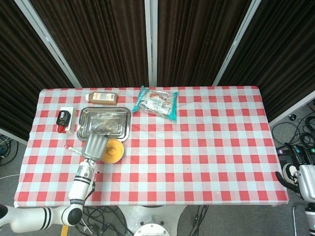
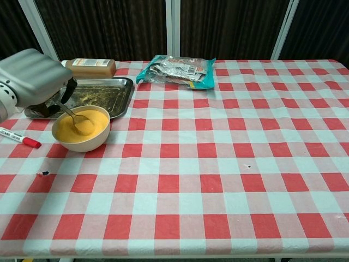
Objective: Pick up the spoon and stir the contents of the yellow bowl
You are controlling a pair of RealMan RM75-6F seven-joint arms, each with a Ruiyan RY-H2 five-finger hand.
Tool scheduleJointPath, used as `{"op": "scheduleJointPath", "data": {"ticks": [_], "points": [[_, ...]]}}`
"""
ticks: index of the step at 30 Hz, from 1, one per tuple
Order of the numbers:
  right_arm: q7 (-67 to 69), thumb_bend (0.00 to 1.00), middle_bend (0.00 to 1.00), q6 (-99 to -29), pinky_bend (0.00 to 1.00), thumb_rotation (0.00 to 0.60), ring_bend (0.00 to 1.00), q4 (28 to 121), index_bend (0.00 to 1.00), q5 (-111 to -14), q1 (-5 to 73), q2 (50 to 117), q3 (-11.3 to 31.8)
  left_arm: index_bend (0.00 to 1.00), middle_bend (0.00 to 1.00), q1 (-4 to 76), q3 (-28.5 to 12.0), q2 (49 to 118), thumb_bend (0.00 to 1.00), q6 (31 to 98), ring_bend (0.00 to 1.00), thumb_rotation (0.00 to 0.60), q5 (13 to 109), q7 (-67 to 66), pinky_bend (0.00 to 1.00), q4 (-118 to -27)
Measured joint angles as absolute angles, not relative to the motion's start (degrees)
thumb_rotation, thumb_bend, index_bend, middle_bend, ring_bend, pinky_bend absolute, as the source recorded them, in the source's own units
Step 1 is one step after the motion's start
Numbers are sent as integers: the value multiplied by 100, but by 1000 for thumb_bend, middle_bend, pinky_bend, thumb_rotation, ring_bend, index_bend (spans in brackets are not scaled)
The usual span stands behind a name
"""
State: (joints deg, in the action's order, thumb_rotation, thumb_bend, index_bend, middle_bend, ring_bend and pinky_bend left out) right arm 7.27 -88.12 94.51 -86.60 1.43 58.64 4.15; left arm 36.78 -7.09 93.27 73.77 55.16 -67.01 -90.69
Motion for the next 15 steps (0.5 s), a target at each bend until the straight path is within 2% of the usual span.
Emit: {"op": "scheduleJointPath", "data": {"ticks": [6,15], "points": [[724,191,287,-8812,232,600,114,9450,116,-8662,141,5860,414,643,942,3773,-692,9313,408,7502,947,600,5558,-6995,1000,-8917],[713,191,287,-8781,232,600,114,9462,116,-8616,138,5850,419,643,944,3876,-434,9743,414,7675,948,600,5846,-7421,1000,-8051]]}}
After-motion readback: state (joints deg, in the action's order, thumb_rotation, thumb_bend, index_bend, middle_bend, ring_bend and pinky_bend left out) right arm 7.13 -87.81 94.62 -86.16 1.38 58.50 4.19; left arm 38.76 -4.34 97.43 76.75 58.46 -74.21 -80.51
